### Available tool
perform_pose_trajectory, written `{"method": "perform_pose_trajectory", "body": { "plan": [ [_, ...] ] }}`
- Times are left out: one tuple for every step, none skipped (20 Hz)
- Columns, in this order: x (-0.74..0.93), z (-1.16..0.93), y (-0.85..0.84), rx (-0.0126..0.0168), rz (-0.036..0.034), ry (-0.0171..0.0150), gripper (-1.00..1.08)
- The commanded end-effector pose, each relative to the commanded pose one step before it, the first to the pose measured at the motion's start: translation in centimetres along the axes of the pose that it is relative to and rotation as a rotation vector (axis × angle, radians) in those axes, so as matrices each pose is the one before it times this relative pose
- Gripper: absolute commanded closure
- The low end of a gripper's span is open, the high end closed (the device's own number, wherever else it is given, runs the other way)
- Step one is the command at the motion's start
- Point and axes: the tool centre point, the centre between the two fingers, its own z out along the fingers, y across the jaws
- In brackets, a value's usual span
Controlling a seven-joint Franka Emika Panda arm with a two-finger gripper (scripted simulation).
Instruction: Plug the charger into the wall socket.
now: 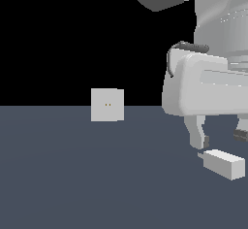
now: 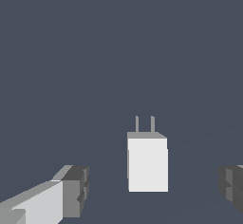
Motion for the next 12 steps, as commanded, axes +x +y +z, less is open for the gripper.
{"method": "perform_pose_trajectory", "body": {
  "plan": [
    [-0.116,1.074,-0.028,0.00060,-0.00035,-0.00073,-0.92],
    [-0.028,0.520,-0.012,0.00003,-0.00048,0.00010,-0.92],
    [-0.035,0.475,0.011,0.00000,0.00000,0.00000,-0.92],
    [-0.026,0.414,0.013,0.00000,0.00000,0.00000,-0.92],
    [-0.004,0.351,-0.006,0.00005,-0.00047,0.00010,-0.92],
    [-0.011,0.296,0.015,0.00000,0.00000,0.00000,-0.92],
    [-0.006,0.240,0.015,0.00000,0.00000,0.00000,-0.92],
    [0.012,0.182,-0.006,0.00006,-0.00047,0.00011,-0.92],
    [0.000,0.131,0.011,0.00000,0.00000,0.00000,-0.92],
    [0.001,0.078,0.007,0.00000,0.00000,0.00000,-0.92],
    [0.000,0.026,0.002,0.00000,0.00000,0.00000,-0.92],
    [0.000,0.000,0.000,0.00000,0.00000,0.00000,1.08]
  ]
}}
